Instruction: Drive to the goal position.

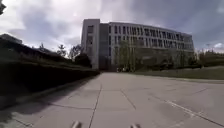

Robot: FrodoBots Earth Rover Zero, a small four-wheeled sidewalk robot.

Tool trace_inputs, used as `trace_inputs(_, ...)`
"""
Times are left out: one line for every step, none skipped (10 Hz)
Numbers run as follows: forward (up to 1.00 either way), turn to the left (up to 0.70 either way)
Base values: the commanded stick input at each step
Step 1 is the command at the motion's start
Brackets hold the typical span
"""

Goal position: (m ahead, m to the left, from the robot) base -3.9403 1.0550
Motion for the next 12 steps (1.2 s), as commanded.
trace_inputs(0.7,0.0)
trace_inputs(0.7,0.0)
trace_inputs(0.7,0.0)
trace_inputs(0.7,0.0)
trace_inputs(0.7,0.0)
trace_inputs(0.7,0.0)
trace_inputs(0.7,0.0)
trace_inputs(0.7,0.0)
trace_inputs(0.7,0.0)
trace_inputs(0.7,0.0)
trace_inputs(0.7,0.0)
trace_inputs(0.7,0.0)
